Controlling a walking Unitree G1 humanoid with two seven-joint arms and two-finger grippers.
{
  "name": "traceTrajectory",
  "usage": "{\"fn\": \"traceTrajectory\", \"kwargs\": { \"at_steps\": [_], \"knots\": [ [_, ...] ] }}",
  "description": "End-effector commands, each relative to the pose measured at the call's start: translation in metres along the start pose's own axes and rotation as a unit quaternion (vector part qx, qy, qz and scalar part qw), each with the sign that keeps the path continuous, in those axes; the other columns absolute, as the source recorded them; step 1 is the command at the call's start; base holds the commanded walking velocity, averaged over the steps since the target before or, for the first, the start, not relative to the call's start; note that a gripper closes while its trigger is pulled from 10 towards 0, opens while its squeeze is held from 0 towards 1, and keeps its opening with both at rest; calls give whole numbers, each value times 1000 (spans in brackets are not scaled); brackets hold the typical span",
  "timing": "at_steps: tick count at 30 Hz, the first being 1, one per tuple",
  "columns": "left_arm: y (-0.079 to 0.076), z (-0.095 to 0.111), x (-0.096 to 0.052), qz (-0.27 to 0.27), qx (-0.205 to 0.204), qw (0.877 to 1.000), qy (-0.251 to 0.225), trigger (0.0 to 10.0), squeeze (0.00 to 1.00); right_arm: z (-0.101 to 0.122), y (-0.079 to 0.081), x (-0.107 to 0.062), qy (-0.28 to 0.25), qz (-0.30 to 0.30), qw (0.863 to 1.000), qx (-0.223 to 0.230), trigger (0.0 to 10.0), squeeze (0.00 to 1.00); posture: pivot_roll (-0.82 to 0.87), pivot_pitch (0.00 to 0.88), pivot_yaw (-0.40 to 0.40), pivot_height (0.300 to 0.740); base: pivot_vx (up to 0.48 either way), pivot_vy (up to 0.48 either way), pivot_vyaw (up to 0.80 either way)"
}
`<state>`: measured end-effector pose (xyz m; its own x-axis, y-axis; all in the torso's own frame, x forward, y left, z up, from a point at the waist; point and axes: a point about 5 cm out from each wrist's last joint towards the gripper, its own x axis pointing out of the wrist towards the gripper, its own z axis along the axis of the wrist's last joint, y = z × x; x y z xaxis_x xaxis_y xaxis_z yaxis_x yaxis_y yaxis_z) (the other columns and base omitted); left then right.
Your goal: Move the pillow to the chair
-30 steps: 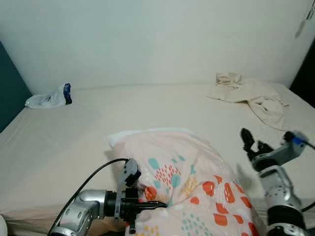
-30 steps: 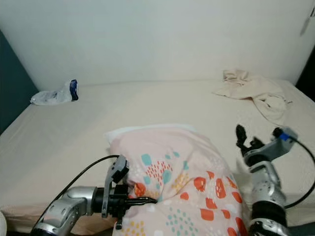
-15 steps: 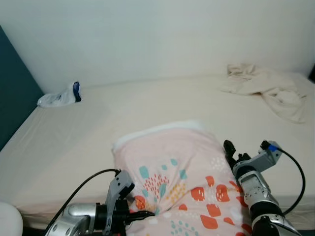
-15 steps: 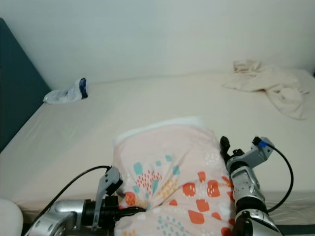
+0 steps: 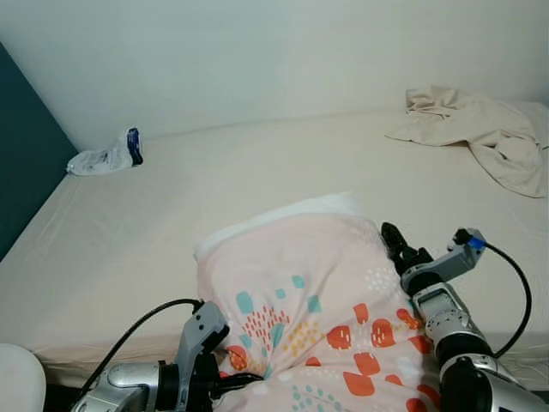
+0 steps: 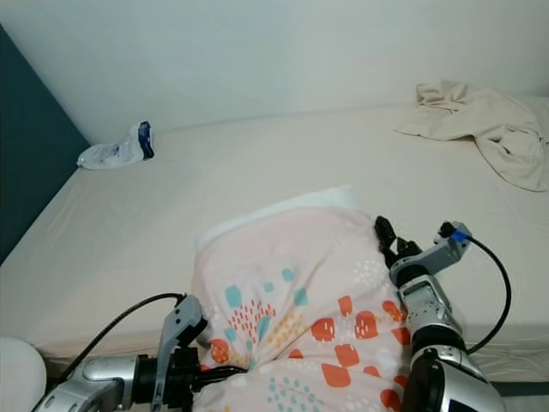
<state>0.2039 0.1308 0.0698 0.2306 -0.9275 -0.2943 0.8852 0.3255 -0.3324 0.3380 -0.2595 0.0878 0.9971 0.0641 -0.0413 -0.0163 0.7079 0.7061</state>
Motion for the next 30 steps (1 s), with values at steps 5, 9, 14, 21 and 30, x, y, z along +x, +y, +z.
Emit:
{"fn": "traceTrajectory", "kwargs": {
  "at_steps": [5, 9, 14, 21, 30],
  "knots": [
    [-11, -15, 6, -35, -23, 999, 34, 0, 0, 22, -18, -13, -4, -13, 1000, -16, 10000, 0, 58, 137, 124, 583, 0, 0, 0],
    [-12, -16, 6, -36, -25, 998, 38, 0, 0, 43, -29, -18, -27, -53, 998, -7, 10000, 0, 57, 138, 130, 583, 0, 0, 0],
    [-11, -15, 4, -35, -24, 998, 41, 0, 0, 32, -18, -11, 23, -6, 1000, -12, 10000, 0, 60, 143, 138, 583, 0, 0, 0],
    [-13, -15, 7, -44, -22, 998, 44, 0, 0, -8, 10, -7, 155, 144, 977, -11, 10000, 0, 64, 142, 139, 583, 0, 0, 0],
    [-15, -15, 9, -46, -24, 998, 43, 0, 0, -2, 8, -1, 174, 78, 981, -18, 10000, 0, 58, 150, 133, 583, 0, 0, 0]
  ]
}}
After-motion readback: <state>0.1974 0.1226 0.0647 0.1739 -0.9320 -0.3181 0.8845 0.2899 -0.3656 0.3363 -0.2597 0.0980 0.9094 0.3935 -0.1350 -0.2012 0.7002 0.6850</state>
